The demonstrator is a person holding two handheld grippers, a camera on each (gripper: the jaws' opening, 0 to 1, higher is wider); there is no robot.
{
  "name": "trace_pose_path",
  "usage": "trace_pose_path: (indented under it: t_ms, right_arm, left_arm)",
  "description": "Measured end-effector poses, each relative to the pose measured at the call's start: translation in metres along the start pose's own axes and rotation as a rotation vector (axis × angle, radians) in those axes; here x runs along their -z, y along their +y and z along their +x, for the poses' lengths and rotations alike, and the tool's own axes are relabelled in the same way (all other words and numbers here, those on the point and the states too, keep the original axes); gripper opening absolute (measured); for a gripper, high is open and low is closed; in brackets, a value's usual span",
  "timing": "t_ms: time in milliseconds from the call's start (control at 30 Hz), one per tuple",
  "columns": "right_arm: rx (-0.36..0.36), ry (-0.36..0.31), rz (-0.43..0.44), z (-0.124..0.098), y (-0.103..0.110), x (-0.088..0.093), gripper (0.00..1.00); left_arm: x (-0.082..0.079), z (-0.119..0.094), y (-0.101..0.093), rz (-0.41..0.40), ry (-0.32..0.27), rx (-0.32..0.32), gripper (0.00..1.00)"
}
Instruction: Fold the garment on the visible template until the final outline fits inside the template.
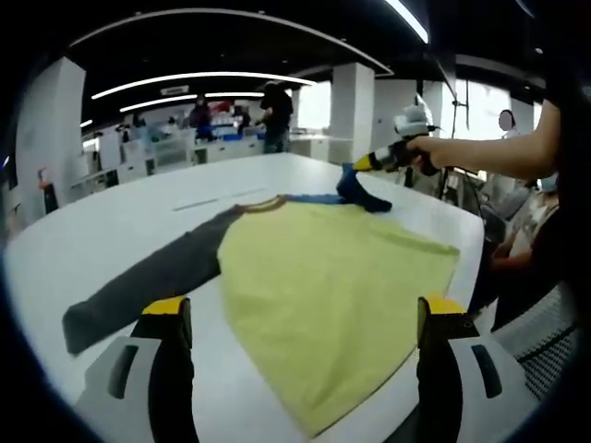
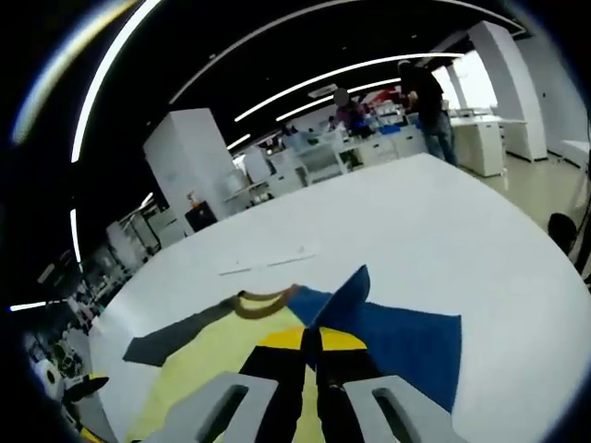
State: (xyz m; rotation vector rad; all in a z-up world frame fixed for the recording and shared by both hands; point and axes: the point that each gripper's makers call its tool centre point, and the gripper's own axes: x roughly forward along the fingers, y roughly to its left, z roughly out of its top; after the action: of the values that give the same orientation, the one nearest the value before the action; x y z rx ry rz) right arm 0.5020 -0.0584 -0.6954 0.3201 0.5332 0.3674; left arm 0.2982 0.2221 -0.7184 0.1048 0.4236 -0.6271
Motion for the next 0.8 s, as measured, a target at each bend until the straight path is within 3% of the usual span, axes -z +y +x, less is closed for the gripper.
trace_pose_path:
  t_ms: [367, 800]
  right_arm:
    - [-0.052, 0.019, -0.021, 0.020, 0.028, -0.001, 0.00]
    - [-0.096, 0.089, -0.080, 0.040, 0.060, 0.011, 0.00]
  left_arm:
    - [0.002, -0.001, 0.002, -0.004, 0.004, -0.001, 0.98]
    - [0.005, -0.002, 0.005, -0.009, 0.006, -0.007, 0.98]
